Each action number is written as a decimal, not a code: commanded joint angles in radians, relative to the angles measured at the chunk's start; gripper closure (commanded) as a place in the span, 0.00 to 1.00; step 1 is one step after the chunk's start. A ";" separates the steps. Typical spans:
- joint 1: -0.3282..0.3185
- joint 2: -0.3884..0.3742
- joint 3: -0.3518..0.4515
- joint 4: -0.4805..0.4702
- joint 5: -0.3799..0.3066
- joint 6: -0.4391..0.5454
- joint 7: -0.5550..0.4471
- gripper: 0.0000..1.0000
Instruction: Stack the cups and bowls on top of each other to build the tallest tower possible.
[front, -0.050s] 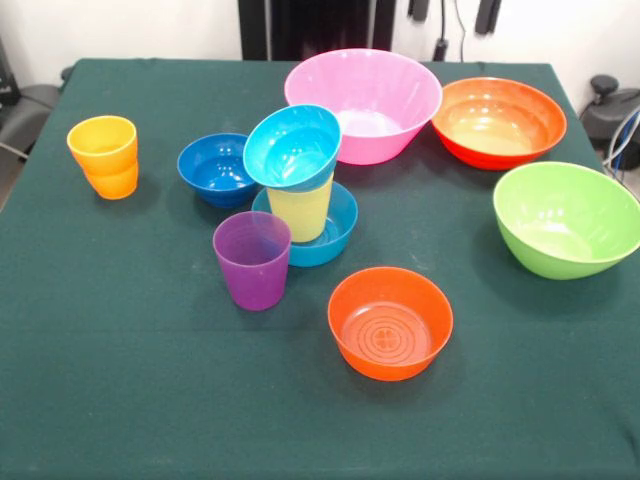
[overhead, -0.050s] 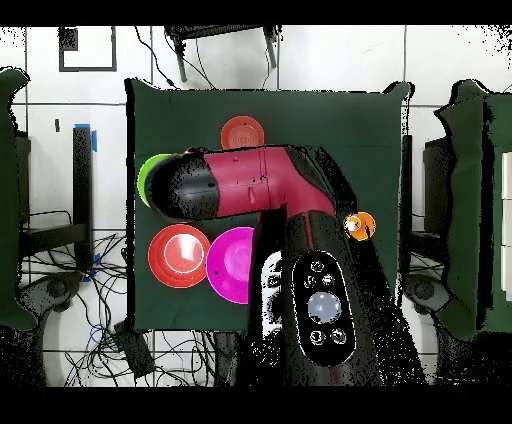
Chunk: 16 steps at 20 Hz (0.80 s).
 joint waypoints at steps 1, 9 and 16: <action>0.012 0.173 -0.018 -0.021 -0.125 -0.126 -0.016 0.00; 0.020 0.211 -0.037 -0.045 -0.147 -0.164 -0.017 0.00; 0.014 0.167 -0.027 -0.020 -0.119 -0.126 -0.036 0.00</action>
